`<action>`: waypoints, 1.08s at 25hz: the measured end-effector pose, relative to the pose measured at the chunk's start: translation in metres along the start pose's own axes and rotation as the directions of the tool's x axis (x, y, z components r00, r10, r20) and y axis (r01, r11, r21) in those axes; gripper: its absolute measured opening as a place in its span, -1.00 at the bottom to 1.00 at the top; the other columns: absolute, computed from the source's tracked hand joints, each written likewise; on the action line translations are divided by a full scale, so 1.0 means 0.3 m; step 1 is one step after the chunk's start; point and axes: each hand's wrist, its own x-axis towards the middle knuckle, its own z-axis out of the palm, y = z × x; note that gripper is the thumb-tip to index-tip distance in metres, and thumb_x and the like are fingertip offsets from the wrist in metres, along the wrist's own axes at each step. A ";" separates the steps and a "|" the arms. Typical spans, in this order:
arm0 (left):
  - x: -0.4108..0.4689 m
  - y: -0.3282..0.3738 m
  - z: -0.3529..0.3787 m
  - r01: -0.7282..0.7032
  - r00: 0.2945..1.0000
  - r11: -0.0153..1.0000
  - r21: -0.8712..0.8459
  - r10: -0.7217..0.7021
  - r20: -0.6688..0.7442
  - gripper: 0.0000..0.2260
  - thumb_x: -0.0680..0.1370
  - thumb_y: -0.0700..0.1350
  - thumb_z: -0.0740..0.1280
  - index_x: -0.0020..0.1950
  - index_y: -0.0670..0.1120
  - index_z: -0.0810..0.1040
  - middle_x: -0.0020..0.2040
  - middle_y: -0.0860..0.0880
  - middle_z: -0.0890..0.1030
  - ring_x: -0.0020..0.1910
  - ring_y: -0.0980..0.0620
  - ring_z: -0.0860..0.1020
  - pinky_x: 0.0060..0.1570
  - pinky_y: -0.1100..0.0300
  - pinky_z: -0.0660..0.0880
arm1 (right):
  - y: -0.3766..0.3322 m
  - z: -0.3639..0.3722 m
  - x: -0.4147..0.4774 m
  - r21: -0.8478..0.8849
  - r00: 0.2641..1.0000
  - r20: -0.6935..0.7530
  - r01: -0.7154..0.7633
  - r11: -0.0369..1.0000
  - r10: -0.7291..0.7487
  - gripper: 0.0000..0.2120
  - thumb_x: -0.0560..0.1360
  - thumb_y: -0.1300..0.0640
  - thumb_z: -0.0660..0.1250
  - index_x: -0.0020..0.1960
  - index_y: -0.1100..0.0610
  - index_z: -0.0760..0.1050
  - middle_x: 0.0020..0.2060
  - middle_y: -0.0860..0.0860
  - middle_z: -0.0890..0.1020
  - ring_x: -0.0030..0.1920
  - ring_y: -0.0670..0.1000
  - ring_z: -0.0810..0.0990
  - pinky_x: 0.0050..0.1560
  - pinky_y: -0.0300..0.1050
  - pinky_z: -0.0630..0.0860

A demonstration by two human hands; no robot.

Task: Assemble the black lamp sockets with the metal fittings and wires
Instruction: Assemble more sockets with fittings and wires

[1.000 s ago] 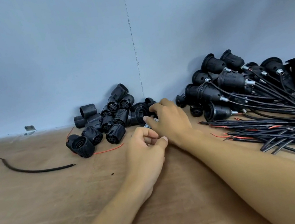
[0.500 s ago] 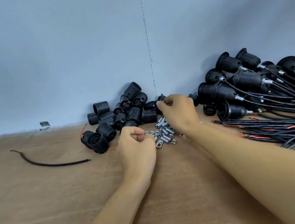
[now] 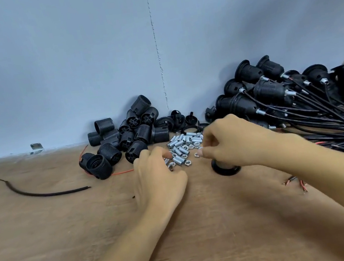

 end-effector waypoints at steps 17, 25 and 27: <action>0.039 -0.039 0.010 -0.236 0.971 0.967 0.100 0.237 -0.006 -0.92 0.53 0.02 0.48 -0.07 0.04 0.67 -0.08 0.11 0.53 -0.01 0.07 0.32 -0.08 0.17 0.29 | 0.015 0.095 0.013 0.563 0.986 -0.124 -0.020 0.826 0.109 -0.90 0.53 0.20 0.40 -0.04 0.03 0.66 -0.26 -0.05 0.70 -0.15 0.00 0.68 -0.08 -0.15 0.53; -0.056 0.043 0.003 -0.234 0.970 0.851 -0.471 0.237 -0.052 -0.76 0.47 -0.16 0.54 -0.18 0.19 0.61 -0.30 0.27 0.64 -0.45 0.25 0.45 -0.38 0.46 0.33 | 0.062 0.079 -0.142 0.893 0.992 -0.107 0.065 0.446 0.069 -0.81 0.49 0.26 0.46 0.07 0.08 0.65 -0.12 0.04 0.75 -0.05 -0.01 0.73 0.11 -0.12 0.63; -0.065 0.048 0.010 -0.200 0.972 0.843 -0.500 0.237 0.011 -0.77 0.49 -0.19 0.52 -0.14 0.18 0.67 -0.29 0.28 0.65 -0.42 0.21 0.47 -0.35 0.40 0.38 | 0.072 0.089 -0.152 0.892 0.990 -0.131 0.093 0.443 0.056 -0.80 0.49 0.28 0.46 0.10 0.12 0.65 -0.08 0.05 0.75 -0.02 0.01 0.73 0.13 -0.09 0.62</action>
